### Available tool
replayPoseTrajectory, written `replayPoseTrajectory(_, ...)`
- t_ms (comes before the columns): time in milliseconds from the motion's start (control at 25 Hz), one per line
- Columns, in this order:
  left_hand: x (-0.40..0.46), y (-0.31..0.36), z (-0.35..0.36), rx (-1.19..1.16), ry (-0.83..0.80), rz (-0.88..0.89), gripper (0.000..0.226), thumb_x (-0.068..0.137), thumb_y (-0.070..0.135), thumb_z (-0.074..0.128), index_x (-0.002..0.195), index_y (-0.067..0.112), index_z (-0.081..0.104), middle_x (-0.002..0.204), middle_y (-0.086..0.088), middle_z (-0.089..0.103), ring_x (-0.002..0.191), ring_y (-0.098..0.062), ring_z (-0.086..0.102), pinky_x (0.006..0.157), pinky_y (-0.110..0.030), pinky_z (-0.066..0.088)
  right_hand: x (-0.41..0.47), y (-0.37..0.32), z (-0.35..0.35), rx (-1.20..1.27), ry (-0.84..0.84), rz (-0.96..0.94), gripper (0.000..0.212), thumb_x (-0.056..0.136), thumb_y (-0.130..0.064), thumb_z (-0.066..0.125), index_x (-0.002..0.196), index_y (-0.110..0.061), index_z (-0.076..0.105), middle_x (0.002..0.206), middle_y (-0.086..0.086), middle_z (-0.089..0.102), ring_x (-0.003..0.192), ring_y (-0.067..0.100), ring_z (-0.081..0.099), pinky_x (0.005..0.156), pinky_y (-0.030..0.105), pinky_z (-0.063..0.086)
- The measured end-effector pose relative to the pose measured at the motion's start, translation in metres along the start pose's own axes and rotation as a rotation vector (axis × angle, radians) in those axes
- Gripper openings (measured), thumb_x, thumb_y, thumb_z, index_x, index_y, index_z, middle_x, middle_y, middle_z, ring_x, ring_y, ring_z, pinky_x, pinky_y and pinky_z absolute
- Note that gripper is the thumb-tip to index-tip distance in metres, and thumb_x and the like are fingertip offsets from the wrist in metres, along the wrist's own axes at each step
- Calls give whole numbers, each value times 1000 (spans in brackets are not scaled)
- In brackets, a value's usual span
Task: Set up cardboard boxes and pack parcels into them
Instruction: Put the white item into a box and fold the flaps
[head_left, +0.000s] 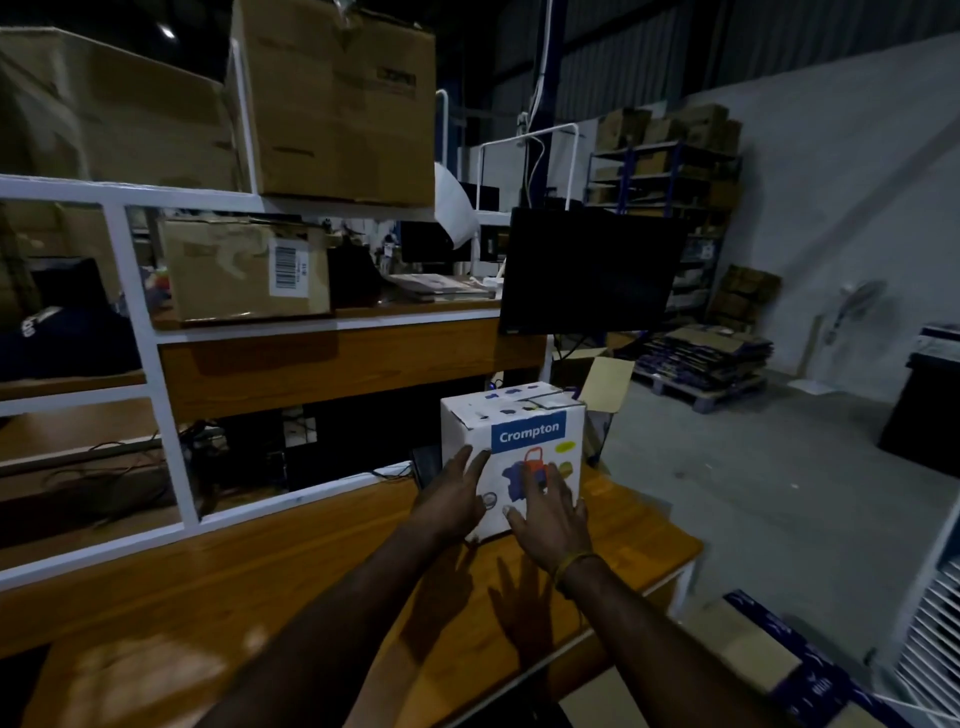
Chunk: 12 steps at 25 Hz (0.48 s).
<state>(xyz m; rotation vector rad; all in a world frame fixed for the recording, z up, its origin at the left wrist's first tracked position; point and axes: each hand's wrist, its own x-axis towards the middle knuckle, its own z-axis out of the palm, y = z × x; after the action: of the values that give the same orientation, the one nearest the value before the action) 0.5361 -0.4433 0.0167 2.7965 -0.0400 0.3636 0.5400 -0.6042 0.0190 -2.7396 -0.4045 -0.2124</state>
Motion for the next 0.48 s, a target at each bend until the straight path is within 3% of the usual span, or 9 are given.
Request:
replayPoseTrajectory(160, 64, -32, 7, -38, 20, 93, 65, 105, 34, 43, 160, 27, 8, 167, -2, 5, 150, -28, 20, 112, -40, 35, 66, -4, 12, 8, 14, -13, 68, 99, -48, 46, 156, -31, 14, 164, 13, 7, 150, 33, 11, 117, 55, 16)
replayPoseTrajectory(280, 111, -62, 10, -57, 34, 163, 60, 107, 34, 37, 160, 24, 12, 166, -8, 10, 151, -27, 20, 115, -36, 30, 115, -16, 26, -4, -18, -21, 70, 100, -49, 45, 157, -33, 9, 164, 13, 2, 150, 35, 11, 116, 56, 20)
replayPoseTrajectory(480, 186, -101, 23, -124, -13, 62, 59, 106, 49, 25, 158, 24, 21, 165, -16, 11, 151, -33, 19, 117, -38, 27, 179, -29, 50, 57, -87, 27, 74, 97, -49, 51, 156, -42, 5, 163, 11, -22, 148, 46, 3, 114, 63, 17)
